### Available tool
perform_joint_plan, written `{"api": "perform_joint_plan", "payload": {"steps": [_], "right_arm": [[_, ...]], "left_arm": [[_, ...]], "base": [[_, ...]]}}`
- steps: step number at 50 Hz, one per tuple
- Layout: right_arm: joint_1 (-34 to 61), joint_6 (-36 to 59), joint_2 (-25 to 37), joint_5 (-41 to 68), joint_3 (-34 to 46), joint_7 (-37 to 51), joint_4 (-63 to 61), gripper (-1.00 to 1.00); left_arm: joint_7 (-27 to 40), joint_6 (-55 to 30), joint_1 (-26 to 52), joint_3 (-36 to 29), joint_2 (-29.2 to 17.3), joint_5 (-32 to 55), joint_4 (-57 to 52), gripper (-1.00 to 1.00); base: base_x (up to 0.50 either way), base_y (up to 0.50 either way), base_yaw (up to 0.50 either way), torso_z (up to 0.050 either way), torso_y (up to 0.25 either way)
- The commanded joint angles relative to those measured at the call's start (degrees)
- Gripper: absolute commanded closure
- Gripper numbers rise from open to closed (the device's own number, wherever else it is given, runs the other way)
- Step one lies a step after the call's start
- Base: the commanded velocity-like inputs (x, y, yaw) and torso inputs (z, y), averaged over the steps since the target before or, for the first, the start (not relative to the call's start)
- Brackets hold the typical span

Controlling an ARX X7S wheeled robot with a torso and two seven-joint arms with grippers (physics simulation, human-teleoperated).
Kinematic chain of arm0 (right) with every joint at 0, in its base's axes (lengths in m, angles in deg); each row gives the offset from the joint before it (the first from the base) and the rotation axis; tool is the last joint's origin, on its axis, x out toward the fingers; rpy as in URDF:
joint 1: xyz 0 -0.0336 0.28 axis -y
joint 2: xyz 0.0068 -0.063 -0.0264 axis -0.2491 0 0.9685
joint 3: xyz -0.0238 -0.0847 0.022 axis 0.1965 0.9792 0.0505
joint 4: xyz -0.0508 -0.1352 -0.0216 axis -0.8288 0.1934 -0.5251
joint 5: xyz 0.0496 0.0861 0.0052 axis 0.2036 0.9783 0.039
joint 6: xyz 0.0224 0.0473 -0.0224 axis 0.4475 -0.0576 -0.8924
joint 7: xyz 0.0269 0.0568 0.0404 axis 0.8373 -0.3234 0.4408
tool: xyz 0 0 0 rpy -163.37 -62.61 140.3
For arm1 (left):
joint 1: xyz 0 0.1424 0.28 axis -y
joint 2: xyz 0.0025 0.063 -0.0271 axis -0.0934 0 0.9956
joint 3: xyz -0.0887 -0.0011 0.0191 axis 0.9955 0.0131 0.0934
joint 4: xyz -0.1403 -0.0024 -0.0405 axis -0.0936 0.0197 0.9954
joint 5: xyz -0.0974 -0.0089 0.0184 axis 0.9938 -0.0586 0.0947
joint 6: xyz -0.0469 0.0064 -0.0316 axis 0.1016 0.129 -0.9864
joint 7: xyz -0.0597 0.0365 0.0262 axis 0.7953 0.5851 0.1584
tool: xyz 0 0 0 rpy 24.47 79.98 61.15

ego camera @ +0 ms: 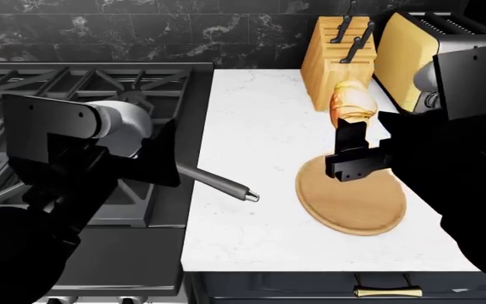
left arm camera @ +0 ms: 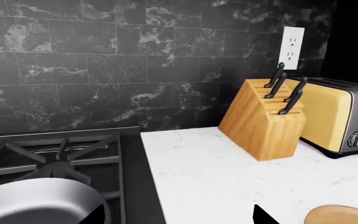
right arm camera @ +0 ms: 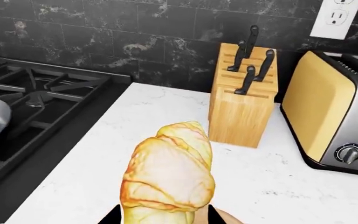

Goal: Pick the croissant and place it on the pan. Then turn on the stove to warm the croissant.

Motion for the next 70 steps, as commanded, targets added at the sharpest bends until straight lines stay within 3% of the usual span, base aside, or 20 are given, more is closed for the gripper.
{"api": "perform_joint_plan", "payload": {"steps": [1,49,61,70], "right_arm": [[1.9,-0.3,0.3,0.4,-1.5,-0.4,-1.2,1.00],[2.4,1.3,-1.8,-3.6,0.6,-5.3,1.5,1.00],[3.5,2.6,-4.8,-8.7,2.4,-13.1,7.6,1.00],[10.0,6.3,-8.8,-11.5,4.9,-21.1,17.3,1.00]], "left_arm": [[-0.3,1.2,0.5,-0.8,-0.4,-0.5,0.3,-1.00],[-0.8,4.2,-0.4,-3.3,-1.8,-1.2,1.1,-1.00],[-1.0,4.4,-0.1,-5.1,-1.6,-2.6,2.1,-1.00],[-0.6,4.2,0.5,-5.7,-1.8,-2.7,2.3,-1.00]], "base": [[0.00,0.50,0.00,0.000,0.000],[0.00,0.50,0.00,0.000,0.000],[0.00,0.04,0.00,0.000,0.000],[0.00,0.00,0.00,0.000,0.001]]}}
